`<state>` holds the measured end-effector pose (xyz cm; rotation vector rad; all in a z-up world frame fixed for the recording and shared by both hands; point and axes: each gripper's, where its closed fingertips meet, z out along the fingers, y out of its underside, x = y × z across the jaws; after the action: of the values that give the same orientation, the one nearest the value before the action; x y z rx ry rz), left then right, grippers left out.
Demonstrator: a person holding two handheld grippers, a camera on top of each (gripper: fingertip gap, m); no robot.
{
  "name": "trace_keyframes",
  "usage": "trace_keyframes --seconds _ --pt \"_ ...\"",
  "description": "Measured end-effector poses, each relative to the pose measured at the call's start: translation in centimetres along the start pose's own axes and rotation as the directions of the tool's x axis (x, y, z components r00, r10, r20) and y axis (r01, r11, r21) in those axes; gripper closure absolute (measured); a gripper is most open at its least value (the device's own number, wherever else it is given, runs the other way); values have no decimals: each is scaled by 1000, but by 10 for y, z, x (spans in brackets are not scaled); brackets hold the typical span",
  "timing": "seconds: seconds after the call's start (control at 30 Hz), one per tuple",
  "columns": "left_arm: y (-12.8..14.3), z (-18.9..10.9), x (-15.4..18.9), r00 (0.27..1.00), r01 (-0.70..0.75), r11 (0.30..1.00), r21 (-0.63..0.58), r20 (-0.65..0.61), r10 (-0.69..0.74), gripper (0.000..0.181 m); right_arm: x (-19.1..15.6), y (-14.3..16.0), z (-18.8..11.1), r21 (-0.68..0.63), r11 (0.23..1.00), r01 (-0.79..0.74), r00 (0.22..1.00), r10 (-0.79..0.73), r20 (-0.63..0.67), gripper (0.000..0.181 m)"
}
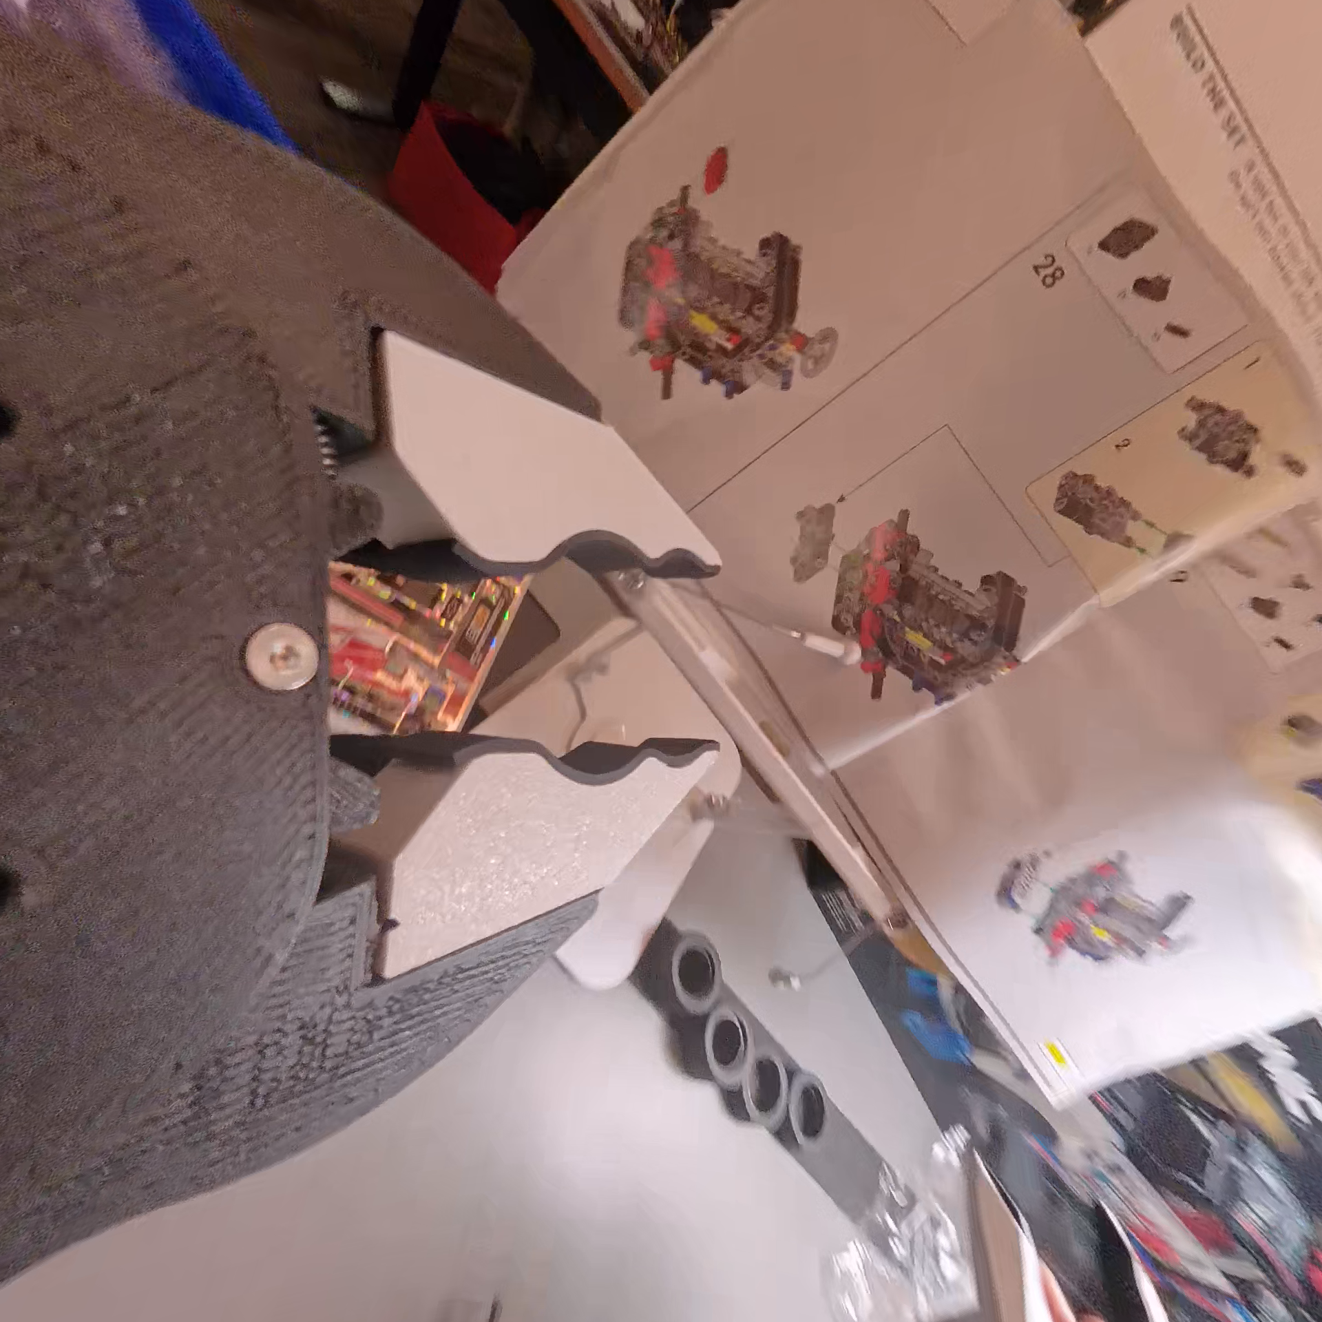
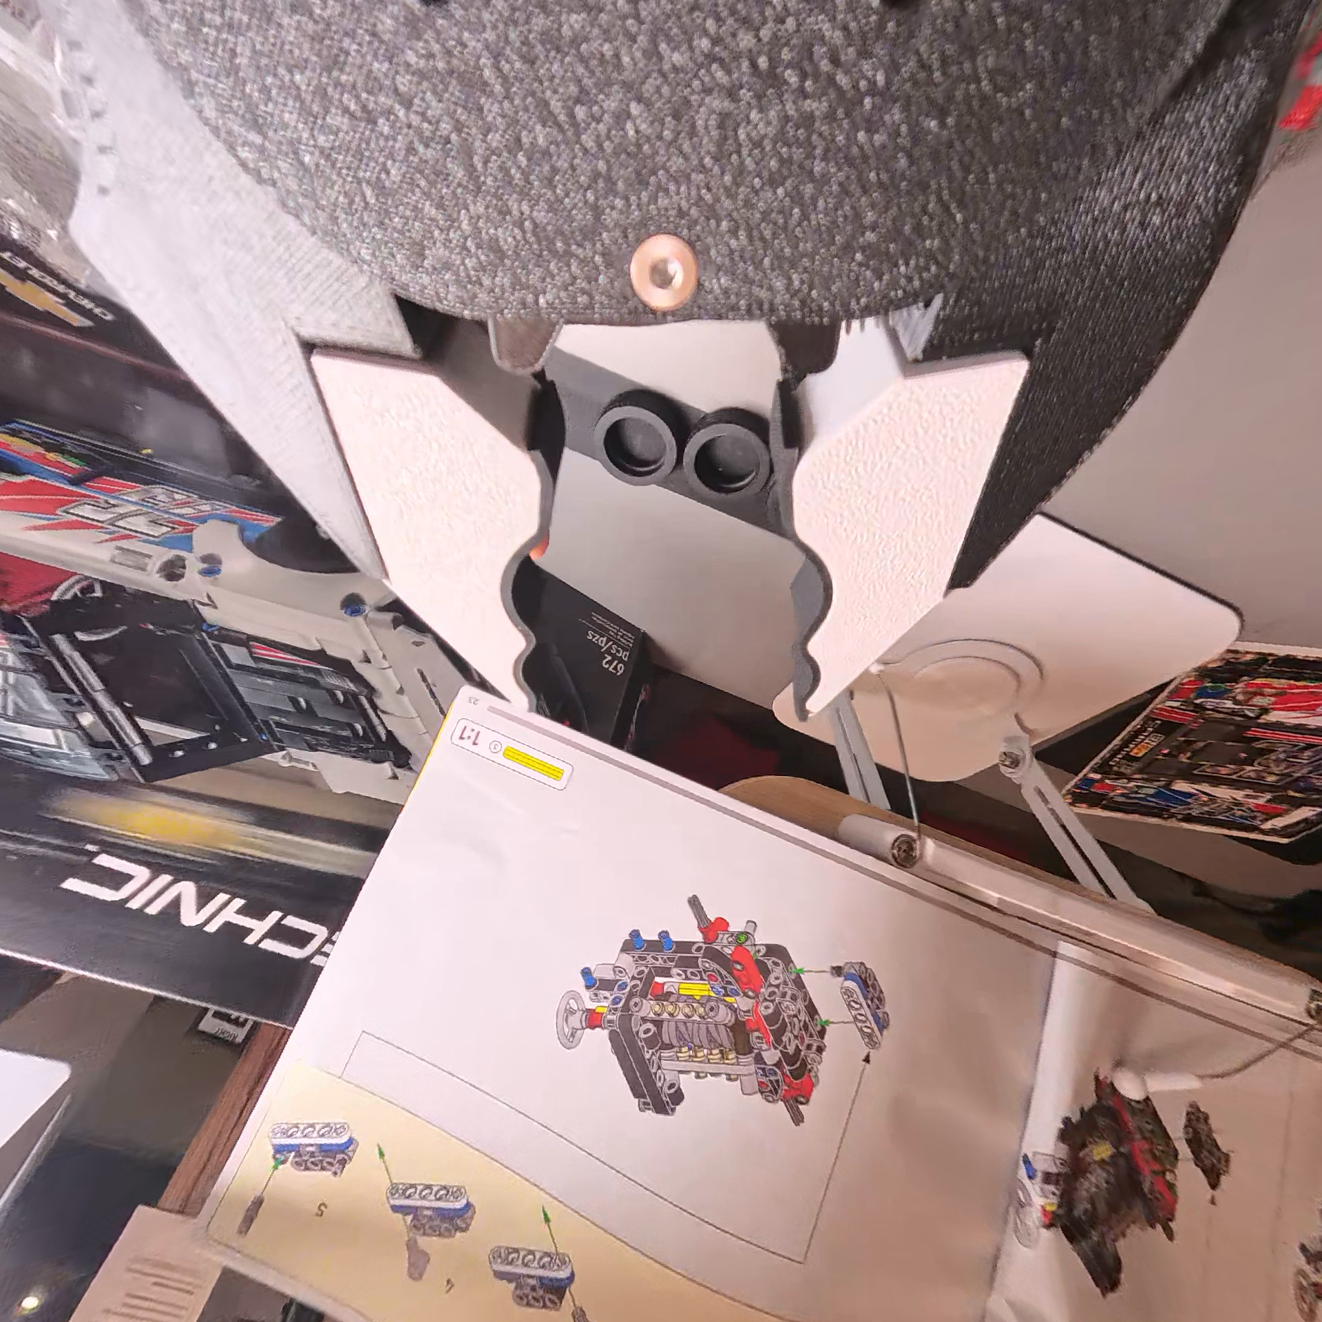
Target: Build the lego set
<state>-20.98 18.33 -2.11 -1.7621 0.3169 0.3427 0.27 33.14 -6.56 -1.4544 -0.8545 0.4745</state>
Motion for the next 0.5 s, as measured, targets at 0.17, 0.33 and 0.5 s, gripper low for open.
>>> trace_keyframes --seconds 0.17,0.33,0.5 --pt "20 65 -21 996 -89 985 -148 -12 89 147 17 2 19 -37 998 54 999 -54 -2 111" --pt "23 78 -26 991 -131 982 -140 -40 126 164 28 -3 31 -18 998 61 998 -61 -4 112" --pt "24 74 -29 982 -187 972 -143 -37 183 181 39 -7 41 0 1000 -4 1000 4 -19 113"
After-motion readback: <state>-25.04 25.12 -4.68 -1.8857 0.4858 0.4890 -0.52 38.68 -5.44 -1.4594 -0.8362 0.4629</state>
